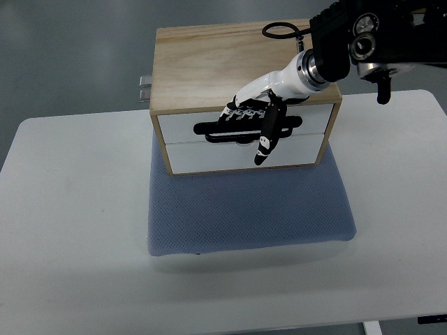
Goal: Open wood drawer with right hand
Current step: 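Lower the right hand and hook fingers around the black upper handle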
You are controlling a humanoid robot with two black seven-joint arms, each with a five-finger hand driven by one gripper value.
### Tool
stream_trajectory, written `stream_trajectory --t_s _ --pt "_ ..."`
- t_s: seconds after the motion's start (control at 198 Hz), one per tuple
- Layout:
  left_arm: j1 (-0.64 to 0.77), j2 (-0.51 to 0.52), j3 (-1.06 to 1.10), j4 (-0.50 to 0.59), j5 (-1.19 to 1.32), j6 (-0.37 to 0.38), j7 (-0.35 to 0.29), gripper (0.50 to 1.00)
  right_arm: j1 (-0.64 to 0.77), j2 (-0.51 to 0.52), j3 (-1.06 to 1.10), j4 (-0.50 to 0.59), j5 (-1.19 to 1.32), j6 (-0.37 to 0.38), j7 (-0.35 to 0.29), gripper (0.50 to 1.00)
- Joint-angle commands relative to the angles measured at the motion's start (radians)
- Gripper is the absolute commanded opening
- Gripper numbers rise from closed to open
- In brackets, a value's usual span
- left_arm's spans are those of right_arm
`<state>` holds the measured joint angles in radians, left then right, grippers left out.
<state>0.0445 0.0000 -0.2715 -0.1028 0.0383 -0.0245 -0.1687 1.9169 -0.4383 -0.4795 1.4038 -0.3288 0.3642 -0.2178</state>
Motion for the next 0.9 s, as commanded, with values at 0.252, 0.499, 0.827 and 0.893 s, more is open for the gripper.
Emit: stream_trajectory --t_s 0.252,0.499,0.827,0.893 --pt "0.0 0.0 0.0 0.0 0.0 0.0 0.0 1.0 -0.039 0.0 -0.001 0.001 -0.001 -0.018 0.002 0.944" --pt "0.0 0.0 0.0 0.0 0.0 0.0 0.0 1.0 -0.052 -0.005 0.006 0.0 -0.001 -0.03 0.003 0.944" --pt "0.0 0.0 0.0 0.0 0.0 0.0 0.0 1.0 -0.072 0.001 0.013 -0.009 -0.003 -0.05 0.005 0.944" --pt "0.0 0.0 0.0 0.0 0.0 0.0 0.0 1.0 -0.073 0.003 0.016 -0.009 -0.003 -0.051 0.005 0.944"
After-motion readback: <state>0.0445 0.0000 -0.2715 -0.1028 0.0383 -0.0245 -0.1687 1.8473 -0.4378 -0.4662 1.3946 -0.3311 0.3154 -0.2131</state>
